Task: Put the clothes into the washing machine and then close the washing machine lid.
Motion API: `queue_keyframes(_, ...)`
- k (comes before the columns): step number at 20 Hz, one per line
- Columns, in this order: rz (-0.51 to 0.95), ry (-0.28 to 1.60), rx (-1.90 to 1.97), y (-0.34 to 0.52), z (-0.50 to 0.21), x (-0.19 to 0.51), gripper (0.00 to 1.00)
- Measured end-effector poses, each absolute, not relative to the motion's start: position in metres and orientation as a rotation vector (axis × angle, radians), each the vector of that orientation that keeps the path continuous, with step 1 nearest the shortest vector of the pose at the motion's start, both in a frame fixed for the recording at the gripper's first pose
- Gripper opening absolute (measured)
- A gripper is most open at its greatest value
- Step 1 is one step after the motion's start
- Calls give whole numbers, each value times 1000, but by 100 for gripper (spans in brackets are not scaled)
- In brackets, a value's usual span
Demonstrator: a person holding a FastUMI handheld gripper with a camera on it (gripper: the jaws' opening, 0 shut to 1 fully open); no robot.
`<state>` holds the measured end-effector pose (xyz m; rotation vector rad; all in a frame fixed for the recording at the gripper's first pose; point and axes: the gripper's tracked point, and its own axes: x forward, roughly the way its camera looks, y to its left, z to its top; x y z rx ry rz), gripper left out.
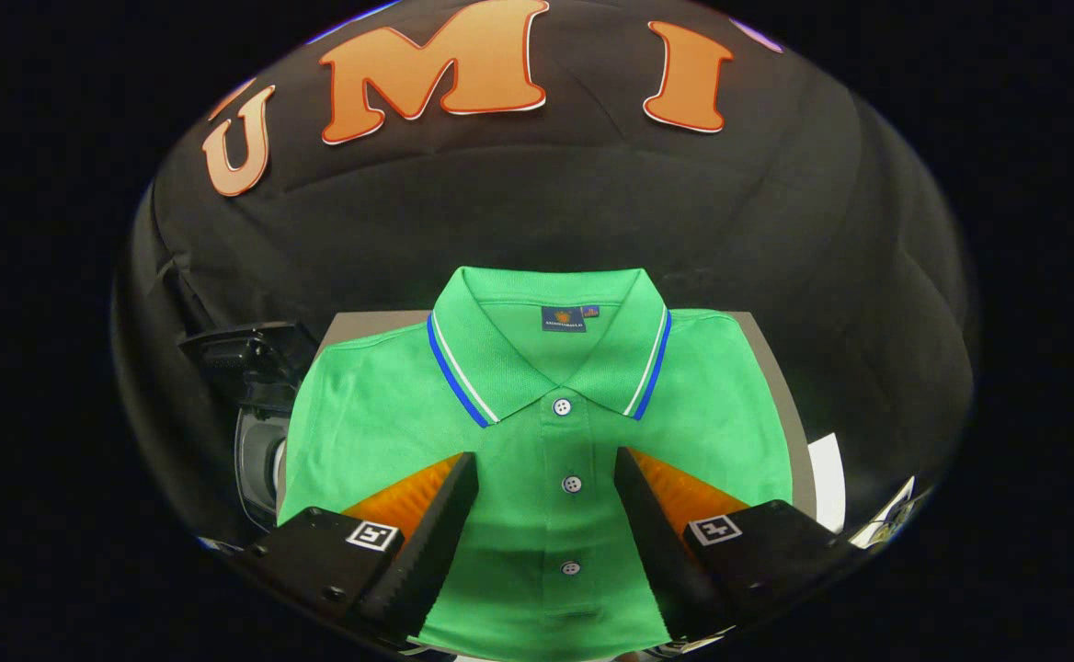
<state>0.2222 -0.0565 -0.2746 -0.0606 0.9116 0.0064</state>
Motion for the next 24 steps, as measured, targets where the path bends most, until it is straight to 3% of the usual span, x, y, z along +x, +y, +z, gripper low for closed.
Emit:
queue_keyframes(7, 4, 907, -67, -55, -275, 223, 98)
queue_keyframes(16, -25, 1009, -72, -52, -275, 223, 83)
queue_keyframes(24, -36, 1025, -88, -61, -269, 223, 55)
